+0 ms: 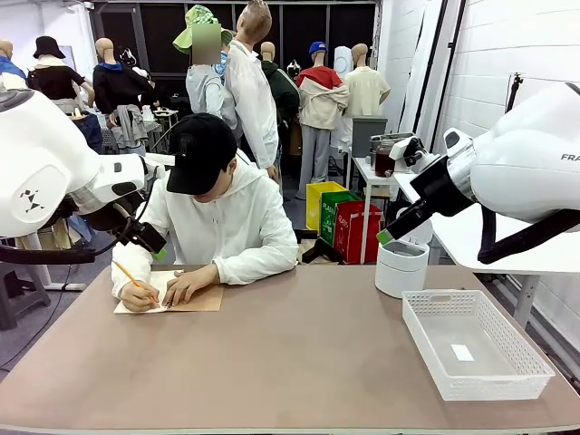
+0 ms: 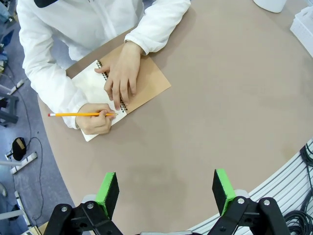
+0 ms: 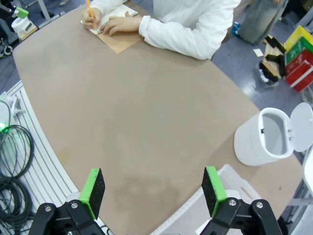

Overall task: Sort the paper based on its condition.
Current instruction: If a person hands you a paper, place it in the Organizing basket , and if it's crumpled, put it in the Trash can.

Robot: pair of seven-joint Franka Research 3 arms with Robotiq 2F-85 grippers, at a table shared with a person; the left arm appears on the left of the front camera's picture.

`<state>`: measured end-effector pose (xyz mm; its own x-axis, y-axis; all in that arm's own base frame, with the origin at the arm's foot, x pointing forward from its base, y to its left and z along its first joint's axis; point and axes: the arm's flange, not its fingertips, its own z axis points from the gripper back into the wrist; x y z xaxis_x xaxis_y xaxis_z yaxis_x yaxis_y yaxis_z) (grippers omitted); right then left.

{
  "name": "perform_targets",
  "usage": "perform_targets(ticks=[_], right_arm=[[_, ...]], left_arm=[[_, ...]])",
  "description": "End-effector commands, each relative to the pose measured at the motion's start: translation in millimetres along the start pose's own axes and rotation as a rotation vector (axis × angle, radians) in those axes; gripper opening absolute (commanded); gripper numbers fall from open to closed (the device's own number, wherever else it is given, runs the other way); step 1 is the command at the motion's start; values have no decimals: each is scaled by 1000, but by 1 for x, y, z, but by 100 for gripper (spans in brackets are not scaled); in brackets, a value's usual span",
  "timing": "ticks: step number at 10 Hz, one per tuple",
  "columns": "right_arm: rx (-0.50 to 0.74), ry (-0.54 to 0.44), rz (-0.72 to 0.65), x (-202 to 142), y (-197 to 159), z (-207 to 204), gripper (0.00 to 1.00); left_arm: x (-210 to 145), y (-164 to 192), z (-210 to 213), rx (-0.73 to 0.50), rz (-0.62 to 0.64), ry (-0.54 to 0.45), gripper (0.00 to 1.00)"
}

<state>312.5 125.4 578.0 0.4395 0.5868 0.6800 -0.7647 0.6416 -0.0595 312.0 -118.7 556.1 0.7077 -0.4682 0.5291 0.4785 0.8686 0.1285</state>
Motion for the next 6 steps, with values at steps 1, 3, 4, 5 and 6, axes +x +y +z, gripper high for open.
perform_targets(ticks=[1,3,4,5,6], right_arm=[[3,-2,-3,0,0,0,100],[3,-2,-3,0,0,0,100],[3,-2,-3,0,0,0,100],[3,-2,-3,0,0,0,100],[3,-2,-3,0,0,0,100]], left_arm=[[0,1,1,0,4,-7,100],[0,1,1,0,4,-7,100],[0,1,1,0,4,-7,100],[0,1,1,0,4,-7,100],[0,1,1,0,4,-7,100]])
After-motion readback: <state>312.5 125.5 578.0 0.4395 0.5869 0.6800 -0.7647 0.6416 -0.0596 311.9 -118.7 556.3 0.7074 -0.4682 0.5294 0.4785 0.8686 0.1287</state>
